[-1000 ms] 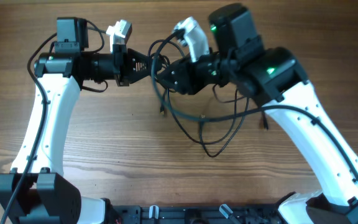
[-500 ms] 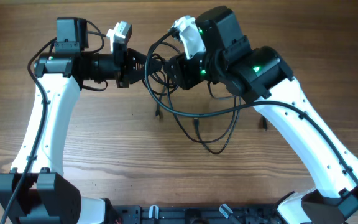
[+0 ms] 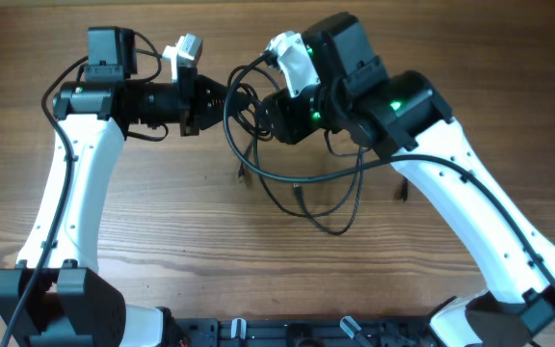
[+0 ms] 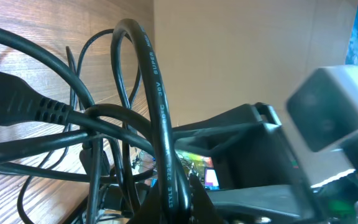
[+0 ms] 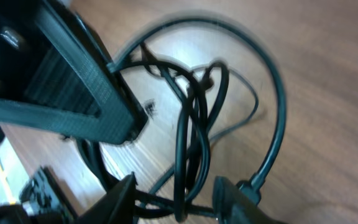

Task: Untangle cables

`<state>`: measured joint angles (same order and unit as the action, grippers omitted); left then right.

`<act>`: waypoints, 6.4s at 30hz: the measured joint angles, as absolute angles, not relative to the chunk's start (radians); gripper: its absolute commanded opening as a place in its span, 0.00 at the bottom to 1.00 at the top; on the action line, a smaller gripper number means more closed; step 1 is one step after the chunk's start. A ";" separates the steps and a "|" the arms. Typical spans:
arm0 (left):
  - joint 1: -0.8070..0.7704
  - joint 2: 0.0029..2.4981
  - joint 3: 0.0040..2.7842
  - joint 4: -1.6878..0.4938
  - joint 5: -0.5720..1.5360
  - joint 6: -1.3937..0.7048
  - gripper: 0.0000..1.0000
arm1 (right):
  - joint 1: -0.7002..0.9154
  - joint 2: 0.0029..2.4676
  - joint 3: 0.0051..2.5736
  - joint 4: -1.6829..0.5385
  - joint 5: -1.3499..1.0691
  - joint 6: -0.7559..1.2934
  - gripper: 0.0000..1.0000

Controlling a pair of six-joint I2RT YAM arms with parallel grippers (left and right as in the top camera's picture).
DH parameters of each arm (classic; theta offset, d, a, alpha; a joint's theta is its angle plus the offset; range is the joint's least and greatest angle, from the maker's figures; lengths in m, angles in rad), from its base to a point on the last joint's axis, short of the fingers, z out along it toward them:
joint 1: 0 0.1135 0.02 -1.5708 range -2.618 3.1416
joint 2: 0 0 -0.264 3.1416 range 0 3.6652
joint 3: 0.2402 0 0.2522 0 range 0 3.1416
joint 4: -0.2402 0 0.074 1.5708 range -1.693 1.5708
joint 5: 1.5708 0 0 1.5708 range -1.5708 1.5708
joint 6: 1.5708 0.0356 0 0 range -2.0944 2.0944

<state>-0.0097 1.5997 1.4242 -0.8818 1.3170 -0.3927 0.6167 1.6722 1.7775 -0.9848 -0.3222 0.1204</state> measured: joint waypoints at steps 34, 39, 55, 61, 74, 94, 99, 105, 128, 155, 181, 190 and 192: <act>-0.010 1.600 1.424 -0.819 1.216 -0.399 0.04 | 0.317 1.468 1.759 -1.442 -0.163 0.363 0.04; 0.013 1.600 1.424 -0.761 1.224 -0.399 0.04 | 0.317 1.594 1.712 -1.427 0.066 0.444 0.04; 0.419 1.600 1.424 -0.696 1.211 -0.396 0.04 | 0.002 1.633 1.759 -1.367 -0.151 0.324 0.04; 0.560 1.599 1.424 -0.694 1.262 -0.401 0.04 | -0.075 1.653 1.729 -1.349 -0.169 0.281 0.04; 0.786 1.595 1.424 -0.680 1.258 -0.403 0.04 | -0.097 1.801 1.395 -1.061 -0.256 0.237 0.04; 0.918 1.594 1.424 -0.722 1.175 -0.403 0.04 | -0.622 1.818 2.144 -1.164 -0.402 0.378 0.04; 0.892 1.593 1.424 -0.726 1.171 -0.403 0.04 | -0.623 1.818 2.317 -1.055 -0.399 0.413 0.04; 0.672 1.593 1.424 -0.760 1.153 -0.384 0.04 | -0.629 1.812 2.540 -1.021 -0.304 0.453 0.04; 0.178 1.593 1.424 -0.784 0.927 -0.368 0.04 | -0.666 2.193 2.239 -1.589 -0.231 0.201 0.53; 0.176 1.593 1.424 -0.831 0.860 -0.364 0.04 | -0.505 2.193 1.691 -1.112 -0.173 0.248 0.56; 0.175 1.593 1.424 -0.846 0.834 -0.364 0.04 | -0.501 2.107 2.489 -0.741 -0.334 0.378 0.04; 0.171 1.593 1.424 -0.850 0.834 -0.364 0.04 | -0.508 2.072 2.457 -0.775 -0.053 0.445 0.04; 0.171 1.593 1.424 -0.853 0.834 -0.364 0.04 | -0.520 2.078 2.412 -0.780 0.007 0.445 0.04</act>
